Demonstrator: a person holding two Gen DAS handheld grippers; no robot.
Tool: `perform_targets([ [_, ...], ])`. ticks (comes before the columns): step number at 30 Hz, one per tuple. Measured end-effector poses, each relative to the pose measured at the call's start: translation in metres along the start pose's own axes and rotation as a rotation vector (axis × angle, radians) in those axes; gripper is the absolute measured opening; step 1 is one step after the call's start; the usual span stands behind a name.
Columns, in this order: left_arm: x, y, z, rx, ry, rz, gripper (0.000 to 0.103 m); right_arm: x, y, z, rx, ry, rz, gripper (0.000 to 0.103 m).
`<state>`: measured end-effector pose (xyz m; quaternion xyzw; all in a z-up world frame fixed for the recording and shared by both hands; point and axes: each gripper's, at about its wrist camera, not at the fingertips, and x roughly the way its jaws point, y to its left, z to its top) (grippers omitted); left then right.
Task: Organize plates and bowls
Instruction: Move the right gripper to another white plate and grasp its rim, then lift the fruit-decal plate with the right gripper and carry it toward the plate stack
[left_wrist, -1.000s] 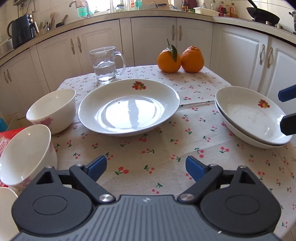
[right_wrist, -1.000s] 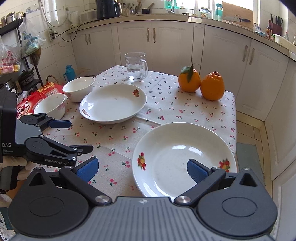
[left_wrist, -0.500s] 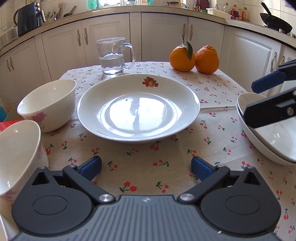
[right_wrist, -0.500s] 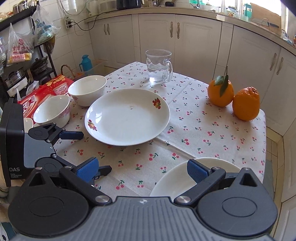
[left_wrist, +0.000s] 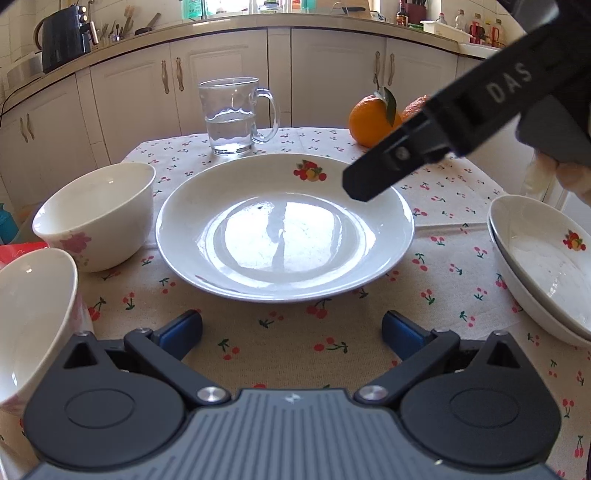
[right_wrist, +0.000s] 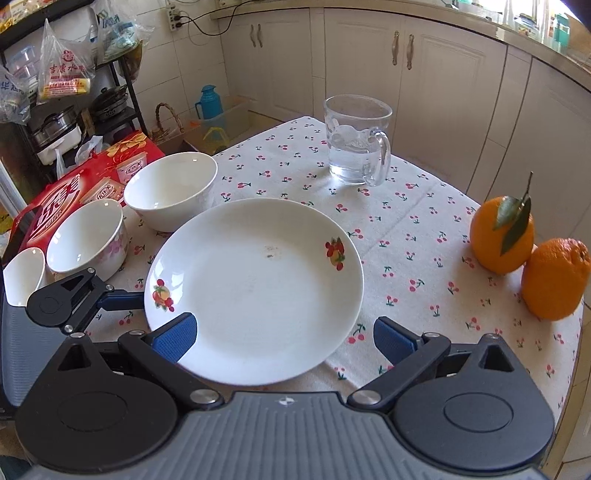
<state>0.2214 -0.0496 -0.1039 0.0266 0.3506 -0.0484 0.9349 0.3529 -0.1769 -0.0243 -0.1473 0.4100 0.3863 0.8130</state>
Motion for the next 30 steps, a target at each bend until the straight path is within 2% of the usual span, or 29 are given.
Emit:
perform_targets([
  [6, -0.001, -0.002, -0.002, -0.01, -0.006, 0.011, 0.103, 0.029, -0.013, 0.028, -0.068, 0.033, 0.048, 0.103],
  [14, -0.001, 0.002, -0.001, -0.008, -0.009, 0.001, 0.102, 0.067, -0.034, 0.055, -0.062, 0.057, 0.121, 0.102],
  [18, -0.001, 0.003, 0.0, -0.009, -0.015, 0.002, 0.101, 0.084, -0.04, 0.061, -0.055, 0.077, 0.16, 0.092],
  [22, -0.003, 0.005, 0.001, 0.006, -0.036, 0.023, 0.095, 0.094, -0.041, 0.062, -0.067, 0.095, 0.179, 0.082],
  [30, 0.001, 0.006, 0.003, 0.015, -0.044, 0.025, 0.092, 0.104, -0.047, 0.061, -0.054, 0.099, 0.221, 0.079],
])
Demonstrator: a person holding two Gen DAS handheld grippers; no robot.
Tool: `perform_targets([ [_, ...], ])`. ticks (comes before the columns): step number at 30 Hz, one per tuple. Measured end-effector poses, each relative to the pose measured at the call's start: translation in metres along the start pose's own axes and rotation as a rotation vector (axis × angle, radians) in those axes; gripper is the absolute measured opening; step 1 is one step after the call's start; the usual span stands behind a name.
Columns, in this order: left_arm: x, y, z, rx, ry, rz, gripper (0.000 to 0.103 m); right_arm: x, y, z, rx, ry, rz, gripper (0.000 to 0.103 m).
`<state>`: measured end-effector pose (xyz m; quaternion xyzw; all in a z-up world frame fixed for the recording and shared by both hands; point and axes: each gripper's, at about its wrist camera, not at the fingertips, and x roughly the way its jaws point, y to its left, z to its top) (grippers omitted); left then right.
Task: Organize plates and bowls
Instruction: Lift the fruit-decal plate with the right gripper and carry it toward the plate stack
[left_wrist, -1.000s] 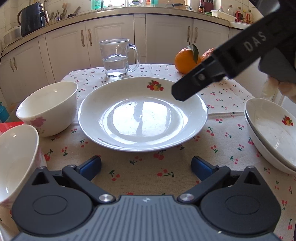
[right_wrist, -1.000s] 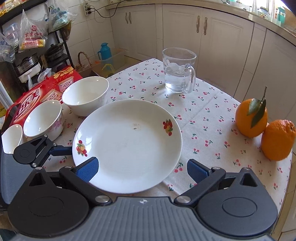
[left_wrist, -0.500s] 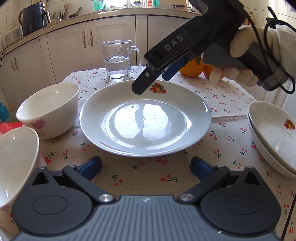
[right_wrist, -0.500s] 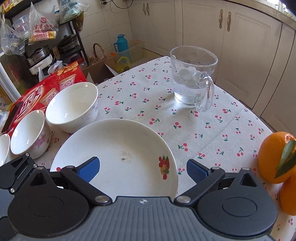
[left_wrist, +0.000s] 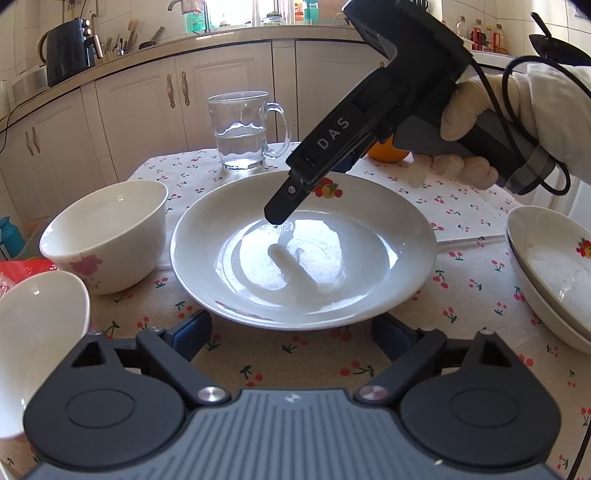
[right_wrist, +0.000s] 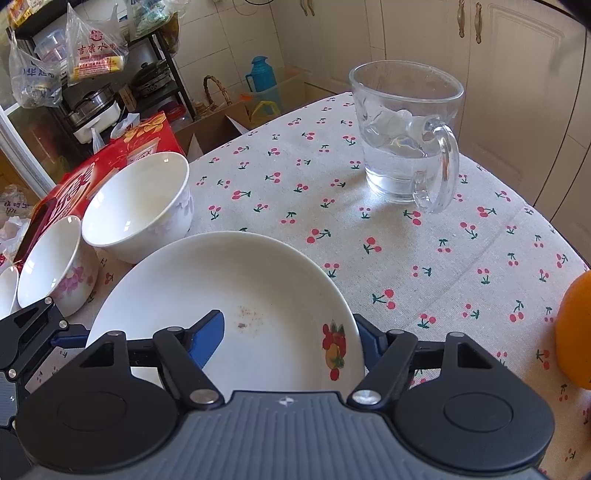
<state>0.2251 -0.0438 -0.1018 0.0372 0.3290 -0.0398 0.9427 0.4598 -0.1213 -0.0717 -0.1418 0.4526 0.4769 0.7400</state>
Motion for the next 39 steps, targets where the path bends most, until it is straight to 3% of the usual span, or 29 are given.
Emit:
perform_targets([
  [19, -0.015, -0.004, -0.005, 0.12, 0.004, -0.042, 0.088, -0.014, 0.009, -0.019, 0.031, 0.007, 0.001, 0.079],
  [39, -0.069, -0.016, -0.011, 0.225, -0.01, -0.119, 0.088, -0.072, 0.049, -0.064, 0.082, -0.054, 0.009, 0.079],
])
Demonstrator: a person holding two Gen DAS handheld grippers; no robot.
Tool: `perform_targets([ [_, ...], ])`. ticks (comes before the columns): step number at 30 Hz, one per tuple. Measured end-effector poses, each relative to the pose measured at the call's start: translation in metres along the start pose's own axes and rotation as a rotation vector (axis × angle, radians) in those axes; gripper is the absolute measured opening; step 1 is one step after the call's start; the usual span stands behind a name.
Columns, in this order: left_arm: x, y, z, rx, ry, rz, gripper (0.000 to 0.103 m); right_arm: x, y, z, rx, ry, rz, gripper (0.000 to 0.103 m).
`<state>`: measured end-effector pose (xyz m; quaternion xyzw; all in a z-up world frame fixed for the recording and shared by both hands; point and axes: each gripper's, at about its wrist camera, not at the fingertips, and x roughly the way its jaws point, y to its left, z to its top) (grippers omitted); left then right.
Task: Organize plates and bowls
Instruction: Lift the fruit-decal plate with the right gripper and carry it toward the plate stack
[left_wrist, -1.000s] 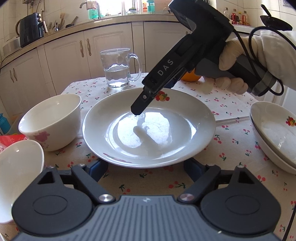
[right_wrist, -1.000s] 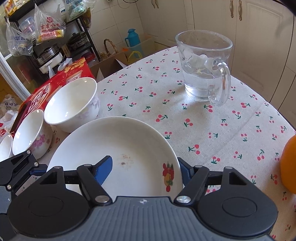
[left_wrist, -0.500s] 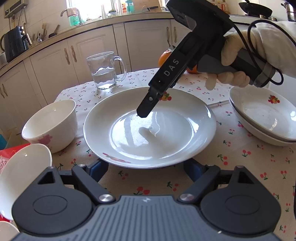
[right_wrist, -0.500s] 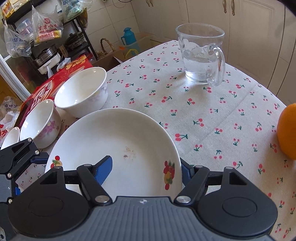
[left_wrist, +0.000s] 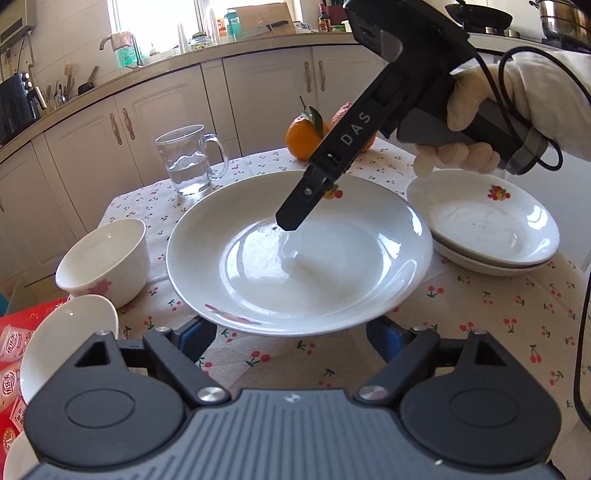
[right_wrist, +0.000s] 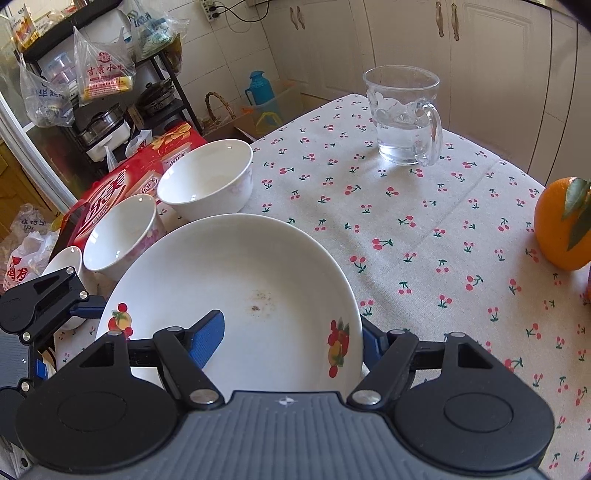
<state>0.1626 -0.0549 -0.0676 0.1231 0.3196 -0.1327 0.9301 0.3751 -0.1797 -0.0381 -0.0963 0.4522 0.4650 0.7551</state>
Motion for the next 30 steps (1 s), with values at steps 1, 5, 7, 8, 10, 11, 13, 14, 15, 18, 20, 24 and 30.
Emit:
perform_targets([
  [1, -0.002, -0.002, 0.001, 0.006, -0.002, -0.007, 0.088, -0.004, 0.001, -0.002, 0.004, -0.006, -0.003, 0.079],
  [5, -0.009, -0.01, 0.006, 0.025, -0.005, -0.042, 0.088, -0.024, 0.006, -0.016, 0.015, -0.028, -0.021, 0.079],
  [7, -0.011, -0.015, 0.009, 0.037, -0.009, -0.057, 0.088, -0.035, 0.007, -0.023, 0.021, -0.037, -0.034, 0.079],
  [8, -0.012, -0.019, 0.01, 0.046, -0.012, -0.062, 0.088, -0.039, 0.008, -0.026, 0.025, -0.04, -0.04, 0.079],
  [10, -0.012, -0.027, 0.012, 0.066, -0.011, -0.069, 0.088, -0.049, 0.008, -0.033, 0.031, -0.048, -0.055, 0.079],
  [11, -0.013, -0.031, 0.013, 0.074, -0.01, -0.076, 0.088, -0.055, 0.008, -0.038, 0.036, -0.056, -0.06, 0.079],
  [13, -0.013, -0.037, 0.015, 0.085, -0.008, -0.097, 0.088, -0.063, 0.006, -0.046, 0.051, -0.07, -0.068, 0.079],
  [14, -0.013, -0.042, 0.016, 0.091, -0.007, -0.108, 0.088, -0.067, 0.006, -0.05, 0.056, -0.074, -0.074, 0.079],
  [15, -0.012, -0.046, 0.017, 0.097, -0.006, -0.118, 0.088, -0.072, 0.005, -0.055, 0.064, -0.077, -0.082, 0.079],
  [18, -0.012, -0.057, 0.021, 0.117, -0.004, -0.146, 0.088, -0.083, 0.001, -0.071, 0.089, -0.083, -0.106, 0.079],
  [20, -0.01, -0.064, 0.024, 0.125, -0.002, -0.166, 0.088, -0.091, -0.002, -0.08, 0.103, -0.09, -0.117, 0.079],
  [24, -0.005, -0.076, 0.029, 0.139, 0.005, -0.196, 0.088, -0.106, -0.009, -0.098, 0.138, -0.114, -0.136, 0.079],
  [30, 0.002, -0.094, 0.036, 0.163, 0.012, -0.221, 0.088, -0.121, -0.023, -0.12, 0.18, -0.139, -0.161, 0.079],
])
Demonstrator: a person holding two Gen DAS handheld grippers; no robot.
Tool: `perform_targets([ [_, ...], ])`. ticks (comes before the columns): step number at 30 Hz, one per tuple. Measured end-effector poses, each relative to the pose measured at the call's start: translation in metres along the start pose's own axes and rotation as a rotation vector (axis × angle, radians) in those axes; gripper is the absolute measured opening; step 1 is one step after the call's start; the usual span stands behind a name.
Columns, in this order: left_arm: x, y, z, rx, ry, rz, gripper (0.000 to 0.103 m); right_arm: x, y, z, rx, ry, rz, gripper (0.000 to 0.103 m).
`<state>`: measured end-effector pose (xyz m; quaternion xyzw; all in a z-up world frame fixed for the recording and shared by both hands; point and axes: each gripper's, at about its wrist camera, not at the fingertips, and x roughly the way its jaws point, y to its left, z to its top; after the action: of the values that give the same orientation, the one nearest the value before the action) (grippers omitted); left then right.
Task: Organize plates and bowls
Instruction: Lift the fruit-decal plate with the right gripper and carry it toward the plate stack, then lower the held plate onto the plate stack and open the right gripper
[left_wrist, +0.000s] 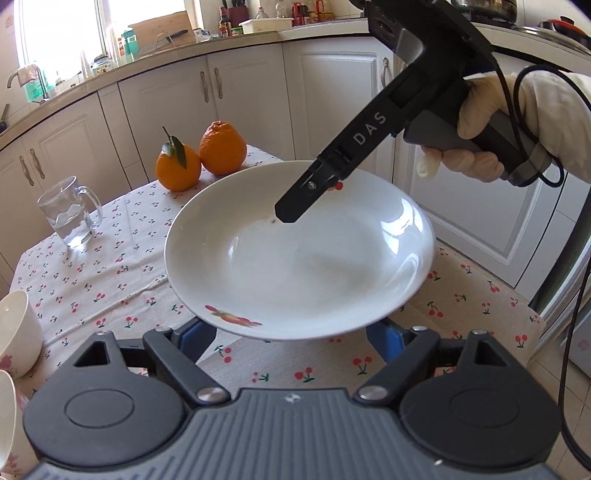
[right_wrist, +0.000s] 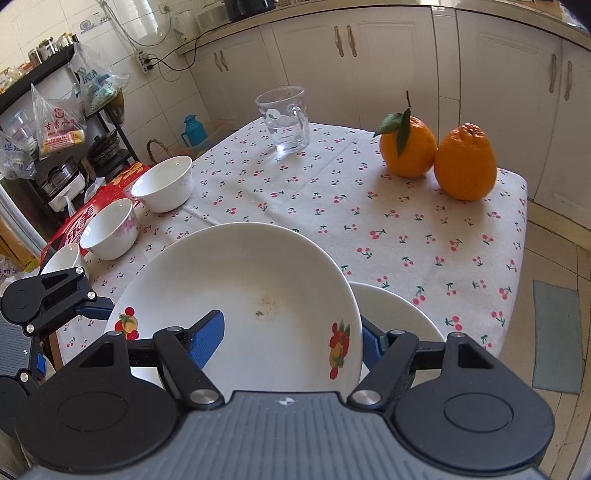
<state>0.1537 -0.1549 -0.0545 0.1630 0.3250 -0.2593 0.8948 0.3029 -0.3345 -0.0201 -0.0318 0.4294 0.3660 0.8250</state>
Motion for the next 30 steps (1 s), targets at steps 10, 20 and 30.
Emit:
perform_targets([
  [10, 0.009, -0.013, 0.005, 0.024, 0.018, -0.017, 0.088, -0.005, -0.022, -0.021, 0.053, -0.014, -0.006, 0.079],
  [20, 0.012, -0.017, 0.008, 0.045, 0.019, -0.011, 0.088, -0.004, -0.033, -0.03, 0.076, -0.025, -0.005, 0.079],
  [30, 0.021, -0.017, 0.01, 0.056, 0.025, -0.03, 0.088, -0.01, -0.04, -0.043, 0.101, -0.021, -0.03, 0.079],
])
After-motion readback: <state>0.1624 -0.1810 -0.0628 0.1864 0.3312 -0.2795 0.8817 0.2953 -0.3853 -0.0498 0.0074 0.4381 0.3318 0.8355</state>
